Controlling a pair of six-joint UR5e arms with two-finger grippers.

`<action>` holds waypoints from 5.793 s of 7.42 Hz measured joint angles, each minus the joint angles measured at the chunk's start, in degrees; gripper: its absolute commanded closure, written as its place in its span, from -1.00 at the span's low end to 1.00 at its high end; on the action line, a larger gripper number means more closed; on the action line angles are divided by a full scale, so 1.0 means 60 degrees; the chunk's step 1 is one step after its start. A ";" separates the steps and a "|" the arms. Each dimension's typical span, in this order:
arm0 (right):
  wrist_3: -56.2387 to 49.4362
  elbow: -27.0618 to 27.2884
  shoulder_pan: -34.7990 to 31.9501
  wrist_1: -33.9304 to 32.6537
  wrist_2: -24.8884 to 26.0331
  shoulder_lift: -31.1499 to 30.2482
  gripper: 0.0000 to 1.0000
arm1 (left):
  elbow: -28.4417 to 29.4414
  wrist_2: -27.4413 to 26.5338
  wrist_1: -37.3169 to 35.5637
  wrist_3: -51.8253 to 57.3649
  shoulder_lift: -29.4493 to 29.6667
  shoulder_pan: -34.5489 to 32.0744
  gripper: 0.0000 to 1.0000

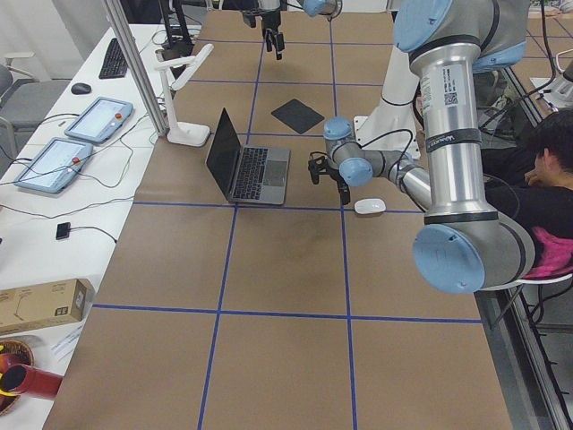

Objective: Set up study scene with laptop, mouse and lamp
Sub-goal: 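Raise the right gripper from the pad while the left gripper lowers to the mouse, then grasp the white mouse with the left gripper, then carry the white mouse onto the black pad with the left gripper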

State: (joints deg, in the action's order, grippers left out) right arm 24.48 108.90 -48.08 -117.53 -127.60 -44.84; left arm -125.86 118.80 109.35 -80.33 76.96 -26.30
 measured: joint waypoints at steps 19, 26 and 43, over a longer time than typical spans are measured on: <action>0.0080 0.0472 0.0177 -0.0020 0.0459 -0.0947 -1.00 | 0.1453 0.0254 0.1340 -0.0987 0.0190 0.2117 -0.53; 0.0093 0.0540 0.0284 -0.0026 0.0645 -0.1027 -1.00 | 0.1393 0.0254 0.1332 -0.0969 0.0215 0.2128 -0.36; 0.0124 0.1214 -0.0225 -0.0041 0.0511 -0.1974 -1.00 | 0.2227 0.0313 -0.1966 0.0945 0.6065 -0.0856 -0.38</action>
State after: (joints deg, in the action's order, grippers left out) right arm 25.22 116.19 -49.43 -117.77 -124.54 -56.68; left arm -112.50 120.67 97.56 -74.65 113.35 -31.44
